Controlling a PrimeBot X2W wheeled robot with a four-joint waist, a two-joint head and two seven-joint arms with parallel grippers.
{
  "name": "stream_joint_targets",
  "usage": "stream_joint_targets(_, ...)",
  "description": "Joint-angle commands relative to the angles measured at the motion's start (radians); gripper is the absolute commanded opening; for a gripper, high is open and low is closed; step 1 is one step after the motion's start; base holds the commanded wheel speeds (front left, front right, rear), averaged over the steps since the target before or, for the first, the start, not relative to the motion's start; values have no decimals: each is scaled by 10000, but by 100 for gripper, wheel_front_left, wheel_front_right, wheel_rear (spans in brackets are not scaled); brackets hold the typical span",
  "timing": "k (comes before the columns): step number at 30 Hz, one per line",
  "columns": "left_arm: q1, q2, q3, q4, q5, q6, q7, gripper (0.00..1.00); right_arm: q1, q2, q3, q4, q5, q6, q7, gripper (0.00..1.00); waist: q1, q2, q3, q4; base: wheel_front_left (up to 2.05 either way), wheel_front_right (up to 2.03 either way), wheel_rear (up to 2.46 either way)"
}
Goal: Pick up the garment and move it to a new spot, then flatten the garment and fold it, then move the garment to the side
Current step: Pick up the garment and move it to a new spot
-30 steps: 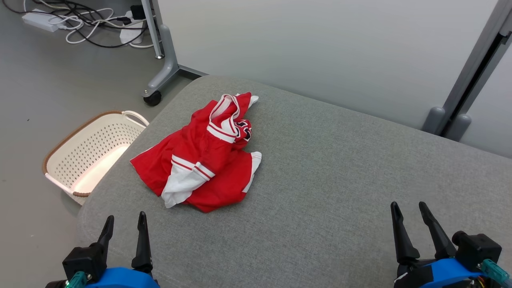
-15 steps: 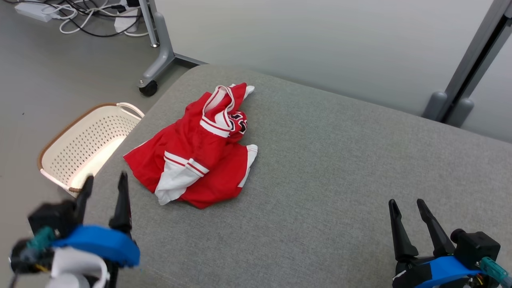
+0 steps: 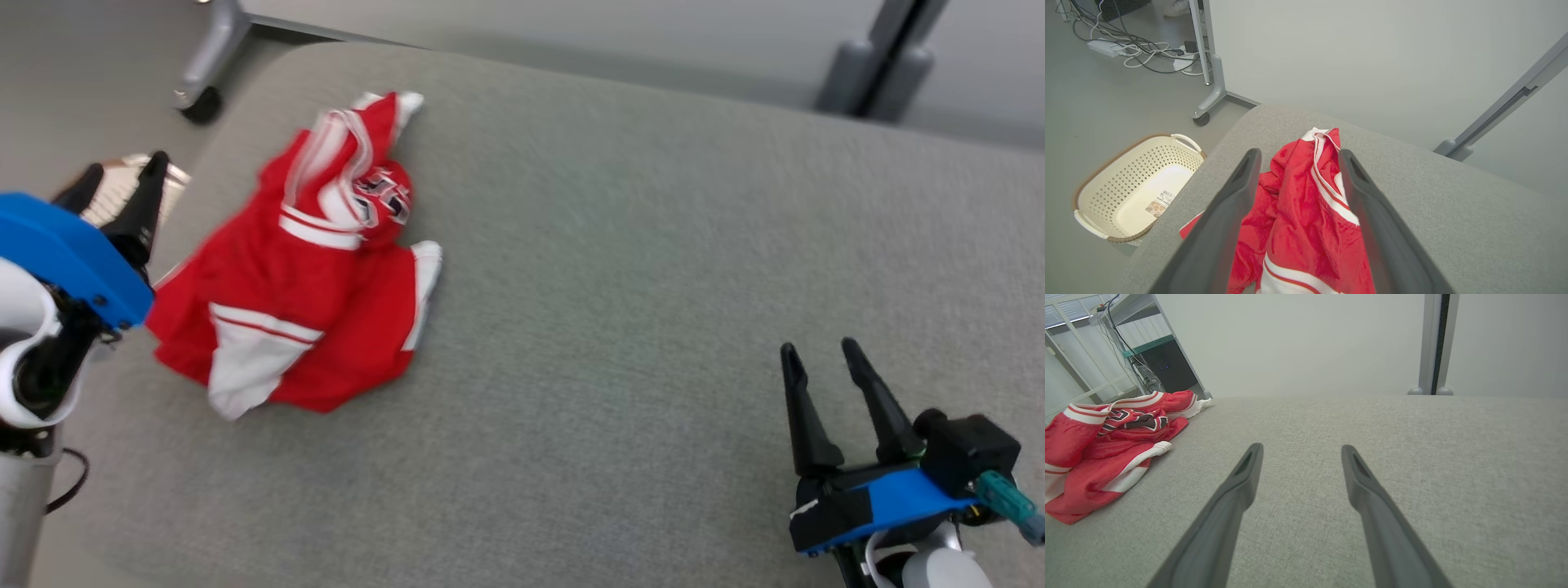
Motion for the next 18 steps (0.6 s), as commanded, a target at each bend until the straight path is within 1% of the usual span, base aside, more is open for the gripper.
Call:
stream_joint_targets(1,-319,169,74,385,-206,-112,432,100,-188,-41,90,-143,-89,5,69,100,-3,-4,284,-251,0,0,0)
stream_joint_targets(4,-664,464,191,890,-644,-144,1243,100,-334,-47,84,-360,-205,3,138,100,-3,-4,810,-723,0,0,0)
stream_joint_targets(5,-686,795,353,1109,-841,-69,1717,100,-430,-41,78,-499,-272,5,201,100,-3,-4,1162,-1032,0,0,0)
stream_joint_targets(7,-680,1045,517,1272,-1054,37,2093,100,-515,-41,6,-637,-339,5,244,100,-3,-4,1482,-1289,0,0,0)
stream_joint_targets(12,-315,1332,955,1482,-1533,358,2598,100,-679,-39,-109,-896,-459,5,311,100,-3,-4,2095,-1808,0,0,0)
stream_joint_targets(15,-63,1503,1053,1623,-1716,583,2980,100,-738,-39,-99,-1013,-492,5,319,100,-3,-4,2353,-2045,0,0,0)
stream_joint_targets(18,252,1505,1104,1733,-1847,922,3274,100,-822,-39,-117,-1090,-487,5,295,100,-3,-4,2470,-2205,0,0,0)
